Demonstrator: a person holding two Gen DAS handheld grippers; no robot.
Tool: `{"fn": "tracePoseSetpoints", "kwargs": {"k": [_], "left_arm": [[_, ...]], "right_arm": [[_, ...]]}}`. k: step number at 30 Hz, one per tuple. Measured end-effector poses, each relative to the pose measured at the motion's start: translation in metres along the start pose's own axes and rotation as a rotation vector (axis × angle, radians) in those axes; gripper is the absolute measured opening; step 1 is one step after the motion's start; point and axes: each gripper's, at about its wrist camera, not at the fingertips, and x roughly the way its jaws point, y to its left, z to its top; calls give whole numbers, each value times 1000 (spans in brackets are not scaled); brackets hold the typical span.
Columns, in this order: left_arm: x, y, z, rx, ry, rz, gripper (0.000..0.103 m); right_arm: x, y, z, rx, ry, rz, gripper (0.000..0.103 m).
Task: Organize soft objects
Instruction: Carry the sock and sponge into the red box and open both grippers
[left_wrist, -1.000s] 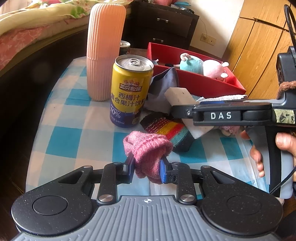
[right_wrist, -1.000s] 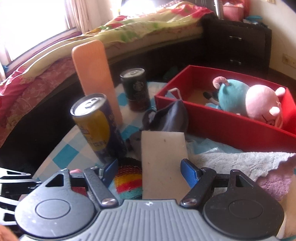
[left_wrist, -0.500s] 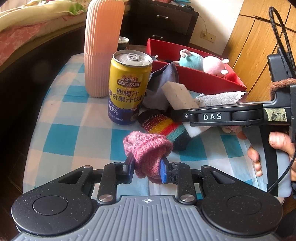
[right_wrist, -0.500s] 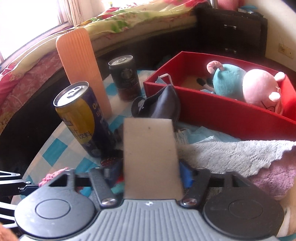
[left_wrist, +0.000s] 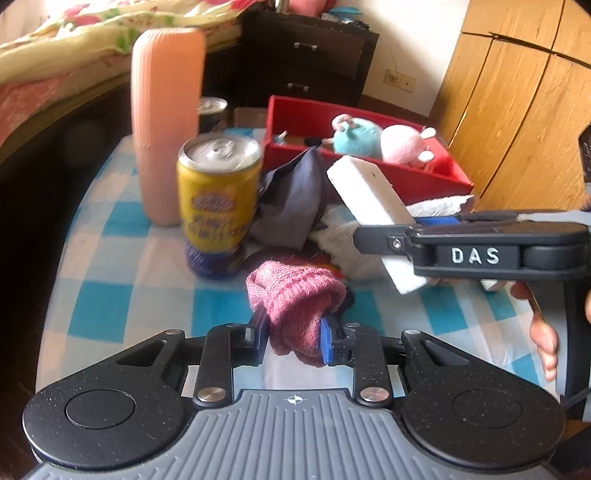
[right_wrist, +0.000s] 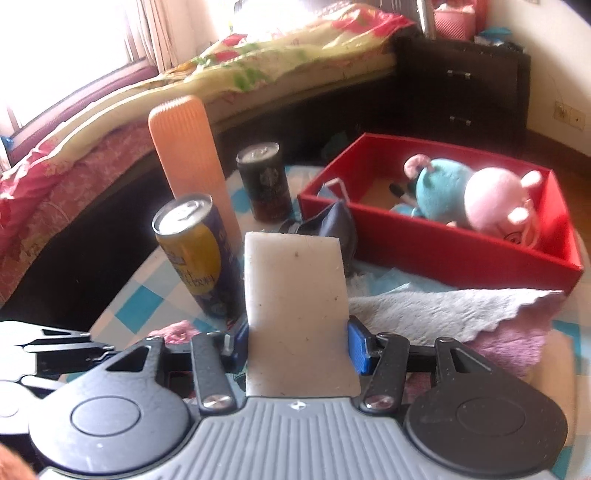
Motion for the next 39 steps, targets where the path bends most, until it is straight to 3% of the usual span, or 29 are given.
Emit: {"fn": "tracePoseSetpoints", "kwargs": {"k": [16,39], "left_arm": [[16,-60,64,52,-141,-52,28],[80,-57,132,39,-177,-6,29]], "right_arm": [[-59,-51,16,62,-162,-132,30],[-28,-117,68,146,-217,-275,30]]}}
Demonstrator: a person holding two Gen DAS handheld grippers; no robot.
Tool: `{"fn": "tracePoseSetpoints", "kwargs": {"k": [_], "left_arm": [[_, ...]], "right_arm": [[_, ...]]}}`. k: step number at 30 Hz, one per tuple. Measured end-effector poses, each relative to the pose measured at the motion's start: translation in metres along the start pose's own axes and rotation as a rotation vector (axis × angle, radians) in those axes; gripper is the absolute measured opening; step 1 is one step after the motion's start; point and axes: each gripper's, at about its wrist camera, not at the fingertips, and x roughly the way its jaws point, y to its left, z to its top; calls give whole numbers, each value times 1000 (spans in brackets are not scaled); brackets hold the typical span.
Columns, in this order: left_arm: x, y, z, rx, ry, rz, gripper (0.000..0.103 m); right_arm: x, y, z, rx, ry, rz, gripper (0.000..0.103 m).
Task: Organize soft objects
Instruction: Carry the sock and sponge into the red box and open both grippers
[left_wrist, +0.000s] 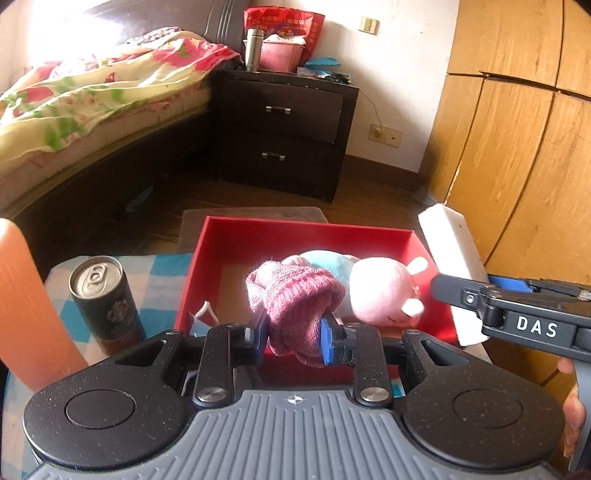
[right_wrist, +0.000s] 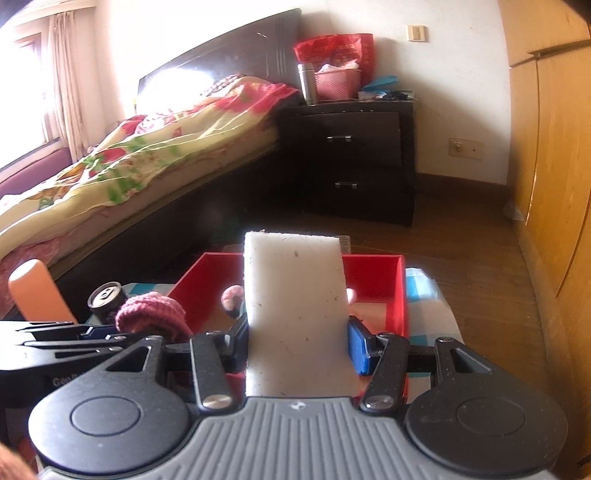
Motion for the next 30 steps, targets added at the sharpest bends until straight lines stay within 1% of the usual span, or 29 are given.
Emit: {"fn": "tracePoseSetpoints", "kwargs": {"k": [4,9,11,13,16,18,20,24,25,26,27,30], "left_arm": [[15,-1,7,22,4,15,30],[37,-2,11,40,27,52,33],[41,-1,13,49,24,62,38],[43,-1,14,55,18,73,39],[46,-3,16,56,15,83,46],[45,-3,15,60,15,89,52],[43,-3,14,57,14,86,53],[38,0,14,42,14,81,53],[37,1,14,37,14,80,53],[36,1,15,33,14,80,53],[35,2,15,32,13,80,53],[32,2,16,34,9,77,53]], "right_arm": [[12,3,2,-30,4,-31,30],[33,2,2,-55,23,-56,30],[39,1,3,-58,28,-65,30],[44,-1,5,-53,26,-74,31],[46,-4,9,-38,21,-80,33],[46,-5,9,-37,18,-83,33],[44,-5,8,-39,10,-97,36],[42,-5,9,-33,17,-86,37],[42,-4,9,-36,14,-86,39],[42,-4,10,-40,13,-84,43],[42,-3,10,-42,11,-83,45],[43,-3,10,-37,11,-84,46]]}}
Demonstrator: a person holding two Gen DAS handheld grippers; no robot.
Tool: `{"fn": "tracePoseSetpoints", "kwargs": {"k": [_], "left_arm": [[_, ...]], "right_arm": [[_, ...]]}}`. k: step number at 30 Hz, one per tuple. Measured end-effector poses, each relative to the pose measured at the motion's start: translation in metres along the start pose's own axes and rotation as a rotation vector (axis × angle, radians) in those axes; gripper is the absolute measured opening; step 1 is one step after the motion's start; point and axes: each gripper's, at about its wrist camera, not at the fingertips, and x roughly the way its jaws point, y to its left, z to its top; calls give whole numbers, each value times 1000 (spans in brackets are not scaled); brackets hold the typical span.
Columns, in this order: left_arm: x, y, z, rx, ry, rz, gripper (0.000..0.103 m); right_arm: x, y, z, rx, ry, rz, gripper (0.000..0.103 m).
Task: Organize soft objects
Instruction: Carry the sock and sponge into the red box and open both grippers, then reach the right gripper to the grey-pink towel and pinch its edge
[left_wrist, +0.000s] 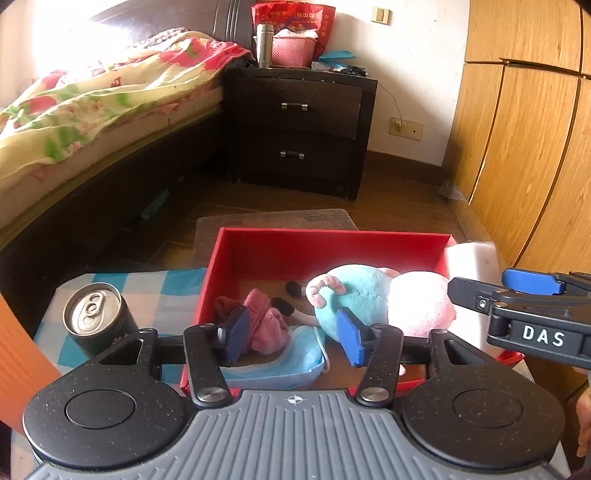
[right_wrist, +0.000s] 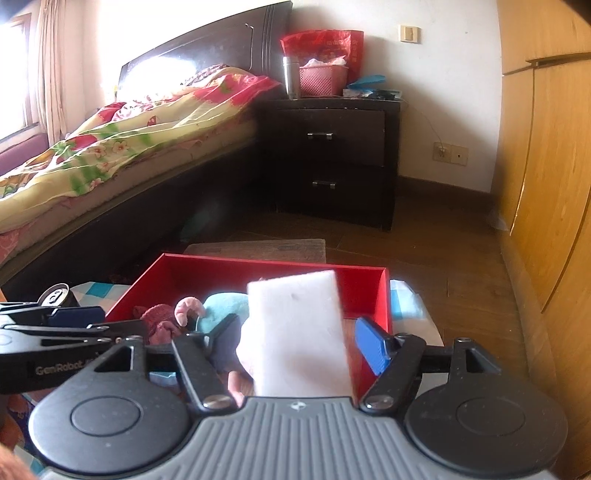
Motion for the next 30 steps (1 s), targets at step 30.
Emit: {"fn": "tracePoseSetpoints", "kwargs": {"k": [30], "left_arm": [[-76,-2,-55,32,38,-78,53]], "right_arm": [[-59,7,-27,-50,57,78,51]]}}
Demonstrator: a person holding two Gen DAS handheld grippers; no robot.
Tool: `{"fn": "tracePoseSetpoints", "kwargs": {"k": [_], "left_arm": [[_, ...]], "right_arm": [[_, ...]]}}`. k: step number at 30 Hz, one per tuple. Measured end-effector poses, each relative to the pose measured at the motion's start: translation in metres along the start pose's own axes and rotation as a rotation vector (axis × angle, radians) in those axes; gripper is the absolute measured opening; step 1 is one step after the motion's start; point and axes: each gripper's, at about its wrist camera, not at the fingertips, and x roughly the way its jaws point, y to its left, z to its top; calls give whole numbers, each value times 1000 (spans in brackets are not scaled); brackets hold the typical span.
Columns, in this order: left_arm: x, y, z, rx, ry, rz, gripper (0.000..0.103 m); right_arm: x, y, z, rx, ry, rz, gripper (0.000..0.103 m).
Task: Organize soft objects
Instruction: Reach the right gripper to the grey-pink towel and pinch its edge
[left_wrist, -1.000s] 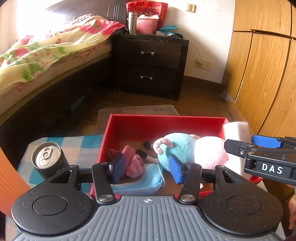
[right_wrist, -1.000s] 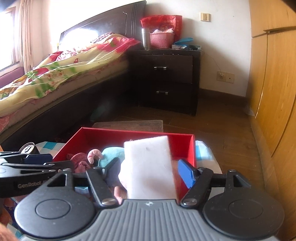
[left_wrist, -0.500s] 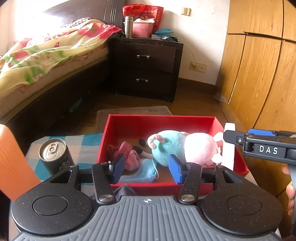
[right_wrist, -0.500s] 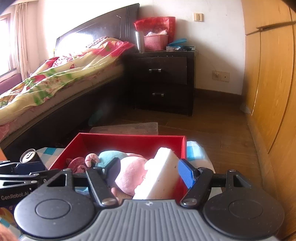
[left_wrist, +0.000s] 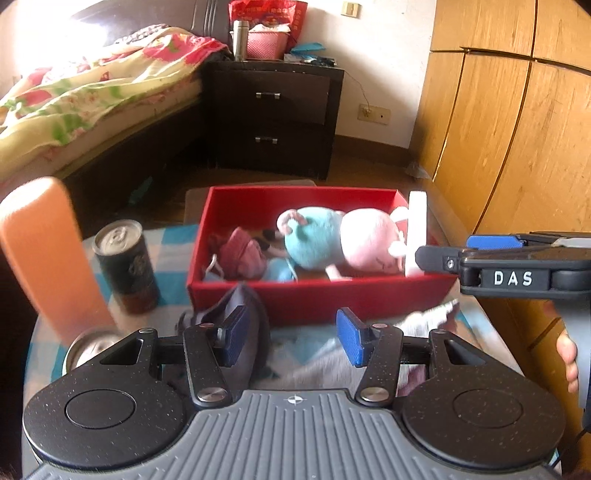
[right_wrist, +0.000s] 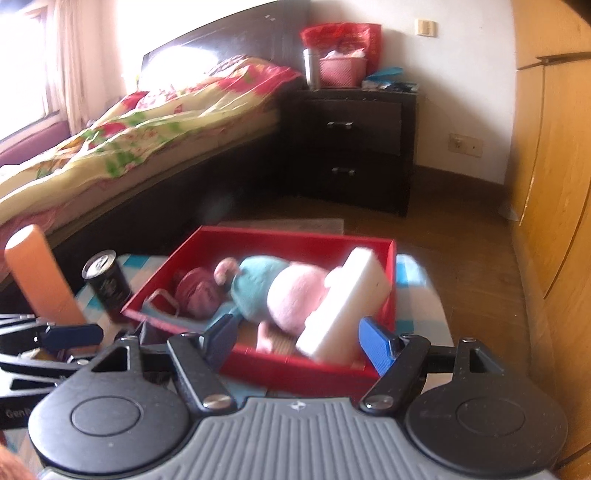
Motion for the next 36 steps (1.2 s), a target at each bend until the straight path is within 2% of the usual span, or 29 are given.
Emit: {"fn": "tracePoseSetpoints", "kwargs": {"k": [12,18,23,30,33,36], "left_arm": [[-45,1,-51,0,62,-36,55],[-49,6,-55,11,66,-45,55],[-51,11,-57,7,68,-54,55],[-52,13,-58,11,65,-59,55],[-51,12,-57,13,66,-60,55],[-49,10,-58,22,74,-60,55]], "right_arm": [[-3,24,-39,-197,86,87,52],[7,41,-49,-258,122,123,52],[19,54,-61,-323,158,96,53],[22,57,-68,-369,166,90,53],[19,56,-67,-371,164,87,46],[17,53,-65,-362,161,87,33]]}}
